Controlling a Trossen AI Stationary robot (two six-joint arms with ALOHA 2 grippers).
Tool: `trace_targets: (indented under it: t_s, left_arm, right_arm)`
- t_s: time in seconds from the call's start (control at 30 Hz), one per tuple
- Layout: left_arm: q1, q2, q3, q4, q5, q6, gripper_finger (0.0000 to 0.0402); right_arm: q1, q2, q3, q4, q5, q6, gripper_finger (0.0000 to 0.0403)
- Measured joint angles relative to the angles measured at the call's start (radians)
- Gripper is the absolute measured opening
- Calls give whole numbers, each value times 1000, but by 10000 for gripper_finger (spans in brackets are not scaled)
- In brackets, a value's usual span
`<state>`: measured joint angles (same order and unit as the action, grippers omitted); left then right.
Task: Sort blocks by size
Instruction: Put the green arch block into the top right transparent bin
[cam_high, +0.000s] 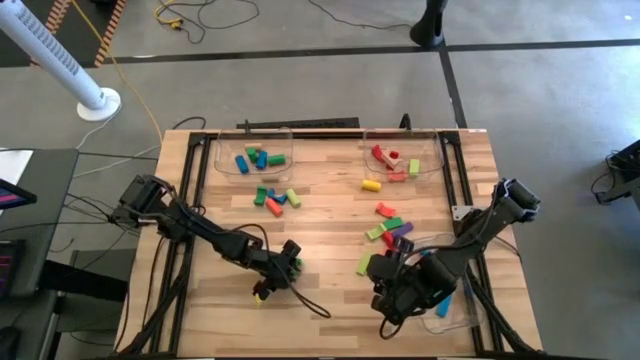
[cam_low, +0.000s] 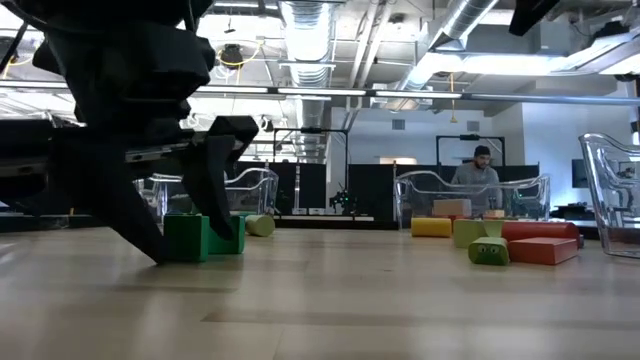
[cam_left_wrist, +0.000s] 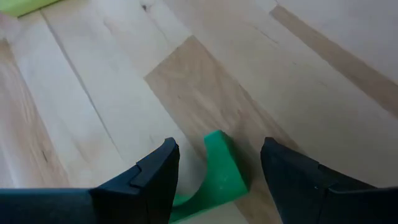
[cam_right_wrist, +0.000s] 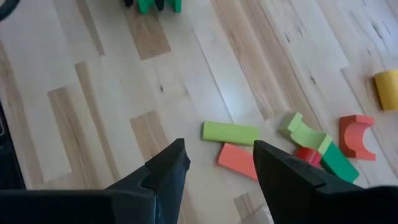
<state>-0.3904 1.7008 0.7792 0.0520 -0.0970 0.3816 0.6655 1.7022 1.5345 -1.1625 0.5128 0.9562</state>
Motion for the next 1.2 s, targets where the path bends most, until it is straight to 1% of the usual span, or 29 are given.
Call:
trace_targets:
  t_s: [0.07,0.13,0.43,0.77,0.87,1.03,1.2]
  left_arm:
    - [0,0,0,-2,-3,27,212]
    - [0,0,0,-3,-13,50,198]
    - [0,0,0,-15,-40,113,78]
    - [-3,0,-1,-4,-39,118,75]
    - [-13,-9,-3,11,-27,118,75]
    - [-27,-66,-6,53,83,119,75]
    - [-39,-162,-5,102,208,145,75]
  right_arm:
    - [1,9,0,1,6,0,214]
    - [2,17,0,3,9,0,214]
    - [0,20,-6,27,13,-24,214]
    - [0,20,-6,49,14,-37,214]
    - [0,20,-6,79,42,-69,214]
    - [2,20,-6,127,89,-144,214]
    - [13,20,-6,198,180,-247,214]
